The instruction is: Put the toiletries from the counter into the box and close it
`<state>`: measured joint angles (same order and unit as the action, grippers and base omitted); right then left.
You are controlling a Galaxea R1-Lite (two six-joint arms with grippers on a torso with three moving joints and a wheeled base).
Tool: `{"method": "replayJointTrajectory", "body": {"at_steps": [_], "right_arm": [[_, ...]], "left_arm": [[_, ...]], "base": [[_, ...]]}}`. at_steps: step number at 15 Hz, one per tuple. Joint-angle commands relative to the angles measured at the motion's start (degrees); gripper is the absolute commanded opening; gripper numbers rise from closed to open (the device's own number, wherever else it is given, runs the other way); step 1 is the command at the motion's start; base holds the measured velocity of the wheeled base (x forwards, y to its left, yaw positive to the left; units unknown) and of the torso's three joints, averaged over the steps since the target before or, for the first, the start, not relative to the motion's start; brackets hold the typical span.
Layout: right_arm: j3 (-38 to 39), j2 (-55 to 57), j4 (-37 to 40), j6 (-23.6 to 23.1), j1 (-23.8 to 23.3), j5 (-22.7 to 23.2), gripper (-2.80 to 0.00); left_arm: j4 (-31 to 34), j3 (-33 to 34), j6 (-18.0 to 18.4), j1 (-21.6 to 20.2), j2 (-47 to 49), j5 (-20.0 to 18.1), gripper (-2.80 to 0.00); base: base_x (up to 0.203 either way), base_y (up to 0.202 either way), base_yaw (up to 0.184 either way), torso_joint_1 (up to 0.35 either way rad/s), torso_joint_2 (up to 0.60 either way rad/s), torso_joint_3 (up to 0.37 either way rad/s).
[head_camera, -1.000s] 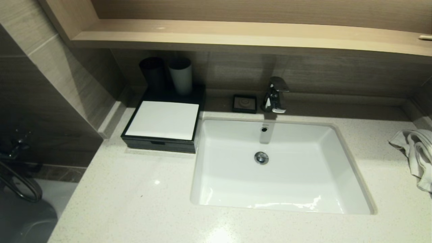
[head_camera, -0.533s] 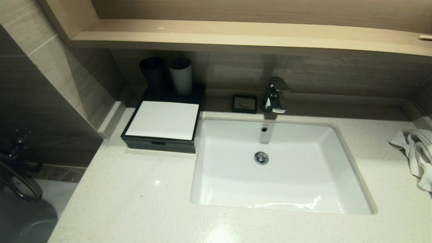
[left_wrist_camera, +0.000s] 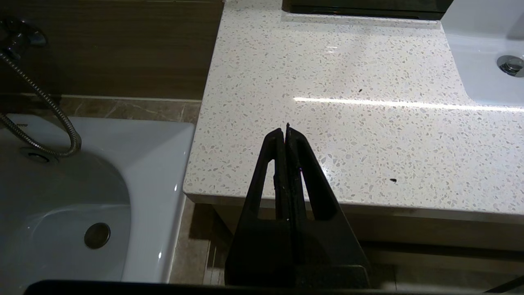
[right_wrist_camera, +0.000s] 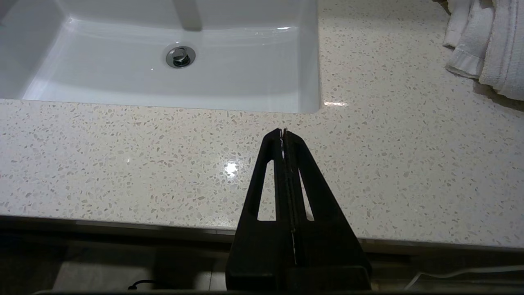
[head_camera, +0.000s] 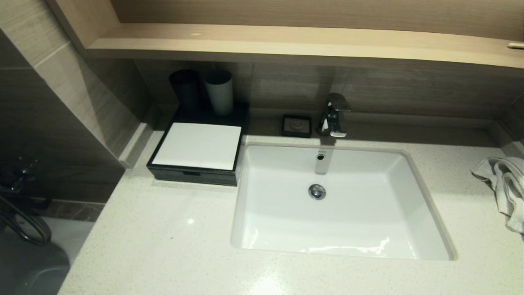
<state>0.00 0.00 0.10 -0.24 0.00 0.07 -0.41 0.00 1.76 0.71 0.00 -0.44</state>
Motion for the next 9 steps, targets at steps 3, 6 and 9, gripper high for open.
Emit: {"method": "replayJointTrajectory", "body": {"at_steps": [3,6,9], "right_arm": [[0.0,0.0,-0.1,0.1,0.0,0.1,-2.8],[0.0,0.0,0.0,0.1,0.0,0.1,-2.8],[0.0,0.0,0.0,0.1,0.0,0.1,-2.8]], "left_arm": [[0.0,0.0,0.0,0.0,0.1,0.0,-2.8],[0.0,0.0,0.0,0.0,0.1,0.0,-2.8],[0.0,0.0,0.0,0.0,0.1,0.0,-2.8]], "base": [[0.0,0.0,0.0,0.0,0.0,0.0],[0.0,0.0,0.0,0.0,0.0,0.0],[0.0,0.0,0.0,0.0,0.0,0.0]]}}
